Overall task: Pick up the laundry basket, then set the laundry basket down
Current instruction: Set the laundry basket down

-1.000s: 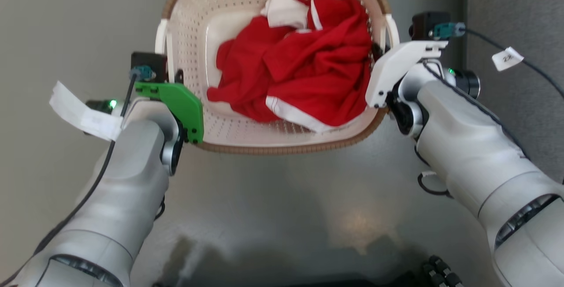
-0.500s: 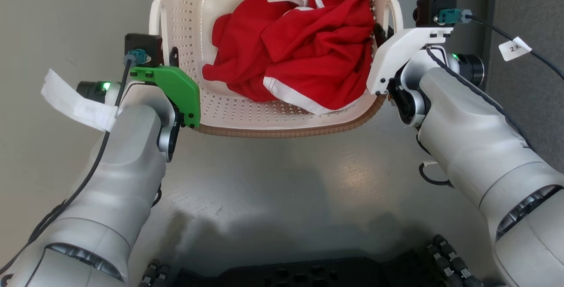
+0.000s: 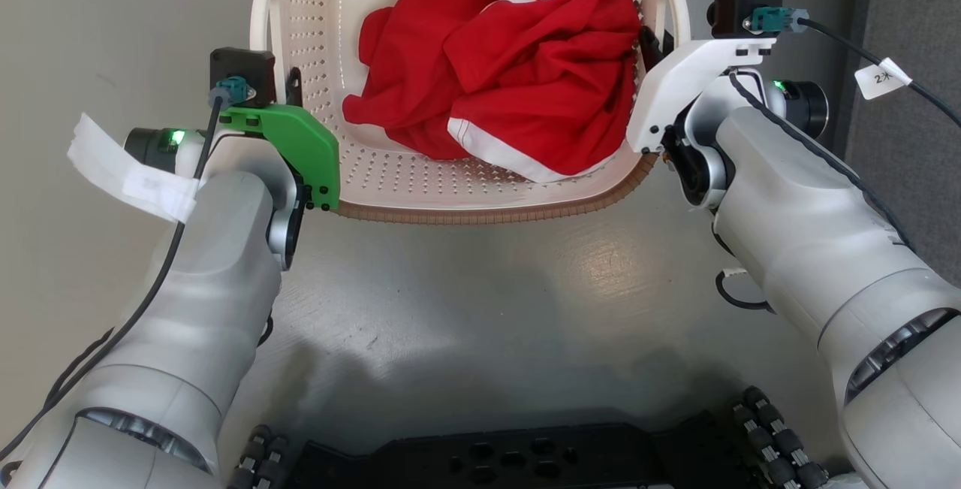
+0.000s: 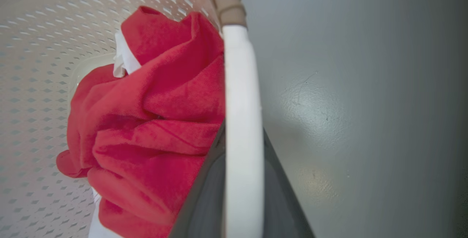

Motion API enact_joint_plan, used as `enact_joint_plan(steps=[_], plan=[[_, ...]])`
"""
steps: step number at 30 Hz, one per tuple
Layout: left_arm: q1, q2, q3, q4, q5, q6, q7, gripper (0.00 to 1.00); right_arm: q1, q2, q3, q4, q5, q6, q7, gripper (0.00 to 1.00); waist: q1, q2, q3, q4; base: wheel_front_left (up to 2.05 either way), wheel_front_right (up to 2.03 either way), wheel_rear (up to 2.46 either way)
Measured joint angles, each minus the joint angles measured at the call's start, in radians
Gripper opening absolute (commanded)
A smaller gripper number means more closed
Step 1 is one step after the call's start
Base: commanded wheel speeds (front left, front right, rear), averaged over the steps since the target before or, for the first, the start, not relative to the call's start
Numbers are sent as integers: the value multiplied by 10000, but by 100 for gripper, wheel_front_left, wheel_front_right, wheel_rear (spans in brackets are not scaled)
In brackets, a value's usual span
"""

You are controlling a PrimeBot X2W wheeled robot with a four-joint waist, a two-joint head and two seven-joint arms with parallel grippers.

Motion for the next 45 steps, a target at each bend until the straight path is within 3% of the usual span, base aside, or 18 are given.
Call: enact_joint_plan(steps=[31, 32, 33, 35, 38, 39, 40, 41, 42, 45], plan=[[-107, -33, -253, 184, -357, -54, -119, 0, -150, 15, 328, 203, 113, 79, -15, 0, -1, 0, 114, -34, 0, 0, 0], [-107, -33, -259, 184, -357, -54, -119, 5, -152, 15, 334, 209, 115, 79, -15, 0, -1, 0, 119, -37, 0, 0, 0], [-107, -33, -265, 184, -359, -54, -119, 16, -156, 15, 343, 219, 115, 79, -36, 0, -1, 0, 123, -40, 0, 0, 0], [-109, -21, -295, 190, -360, -54, -119, 26, -174, 17, 364, 228, 128, 79, -88, 10, -1, 0, 130, -45, 0, 0, 0], [-108, -6, -332, 215, -360, -54, -117, 43, -234, 27, 397, 228, 128, 79, -94, 36, -1, 0, 135, -49, 0, 0, 0], [-109, 0, -336, 217, -364, -54, -117, 55, -269, 8, 401, 234, 130, 79, -125, 48, -1, 0, 135, -49, 0, 0, 0], [-109, 13, -337, 224, -387, -54, -117, 74, -314, -4, 405, 236, 130, 79, -173, 75, -1, 0, 135, -50, 0, 0, 0], [-109, 27, -339, 236, -414, -52, -117, 87, -350, -6, 405, 236, 134, 79, -178, 92, -1, 0, 134, -51, 0, 0, 0], [-109, 36, -345, 245, -433, -52, -117, 100, -361, -10, 407, 242, 155, 79, -178, 100, -1, 0, 131, -53, 0, 0, 0], [-109, 40, -376, 251, -433, -52, -117, 100, -362, -19, 424, 301, 186, 77, -178, 100, -1, 0, 110, -56, 0, 0, 0]])
